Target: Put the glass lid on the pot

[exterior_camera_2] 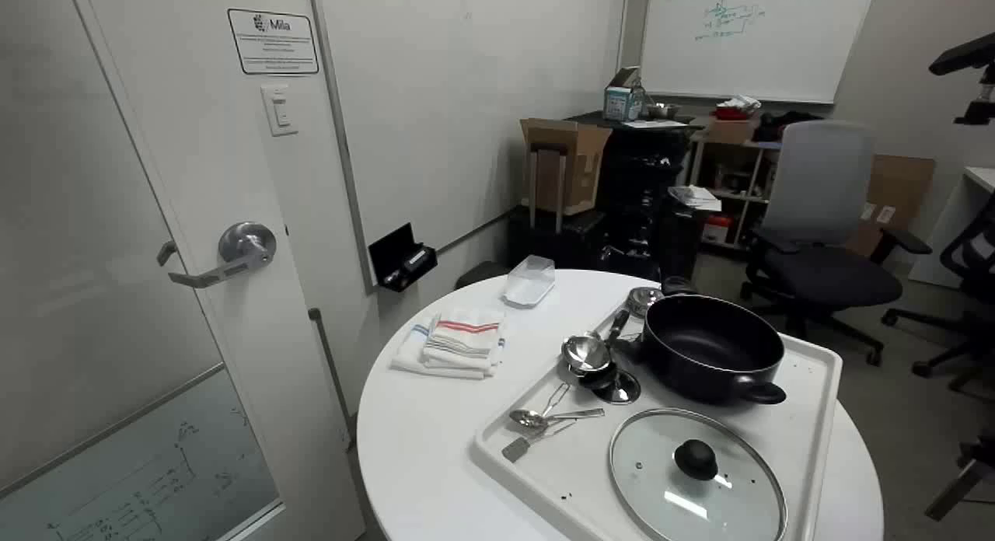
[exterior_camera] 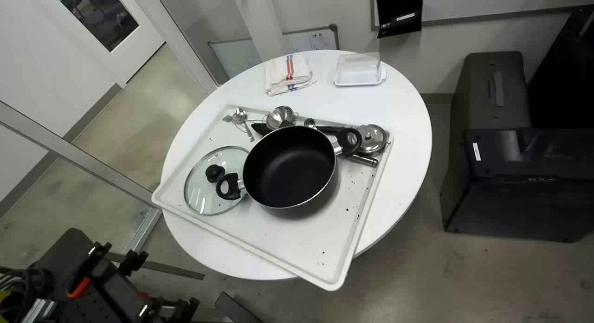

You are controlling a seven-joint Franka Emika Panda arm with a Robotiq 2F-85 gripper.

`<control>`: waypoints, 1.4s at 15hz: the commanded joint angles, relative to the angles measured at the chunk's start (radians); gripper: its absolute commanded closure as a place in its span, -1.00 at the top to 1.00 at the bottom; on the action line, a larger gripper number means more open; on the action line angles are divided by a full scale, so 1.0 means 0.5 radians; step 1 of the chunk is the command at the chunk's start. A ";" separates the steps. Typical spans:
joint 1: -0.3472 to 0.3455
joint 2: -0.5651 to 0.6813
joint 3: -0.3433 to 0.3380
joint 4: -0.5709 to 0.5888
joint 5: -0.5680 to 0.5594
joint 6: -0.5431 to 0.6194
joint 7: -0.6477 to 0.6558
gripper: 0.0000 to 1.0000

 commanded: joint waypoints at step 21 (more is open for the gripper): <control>-0.003 0.460 -0.083 0.079 0.038 0.161 -0.102 1.00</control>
